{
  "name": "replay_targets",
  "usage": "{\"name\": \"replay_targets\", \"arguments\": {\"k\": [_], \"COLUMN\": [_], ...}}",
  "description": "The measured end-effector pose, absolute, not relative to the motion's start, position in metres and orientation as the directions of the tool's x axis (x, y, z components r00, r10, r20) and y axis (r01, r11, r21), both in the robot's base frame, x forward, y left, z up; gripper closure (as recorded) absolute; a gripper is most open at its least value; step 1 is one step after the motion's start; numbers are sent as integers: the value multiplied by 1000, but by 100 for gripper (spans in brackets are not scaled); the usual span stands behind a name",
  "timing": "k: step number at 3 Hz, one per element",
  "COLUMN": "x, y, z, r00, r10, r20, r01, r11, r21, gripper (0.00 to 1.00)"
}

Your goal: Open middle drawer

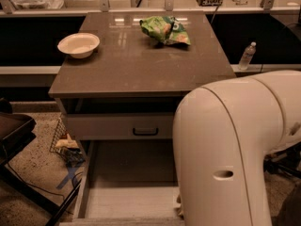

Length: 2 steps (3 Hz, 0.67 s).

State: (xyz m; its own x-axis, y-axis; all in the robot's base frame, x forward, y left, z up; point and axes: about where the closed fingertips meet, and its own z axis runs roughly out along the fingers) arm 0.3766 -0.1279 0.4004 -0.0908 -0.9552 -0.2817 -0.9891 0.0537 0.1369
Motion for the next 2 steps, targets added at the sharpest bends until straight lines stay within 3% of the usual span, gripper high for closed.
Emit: {"name": "replay_targets", "arguments": {"k": [1, 2], "x": [376, 376], "y": [-128, -128], "z": [400, 400], "r00": [-90, -90], "r10": [-955, -955], "r20": [-282, -282], "r01": [-989, -989], "r11": [53, 53], "r21": [138, 138], "gripper": [0, 0]}}
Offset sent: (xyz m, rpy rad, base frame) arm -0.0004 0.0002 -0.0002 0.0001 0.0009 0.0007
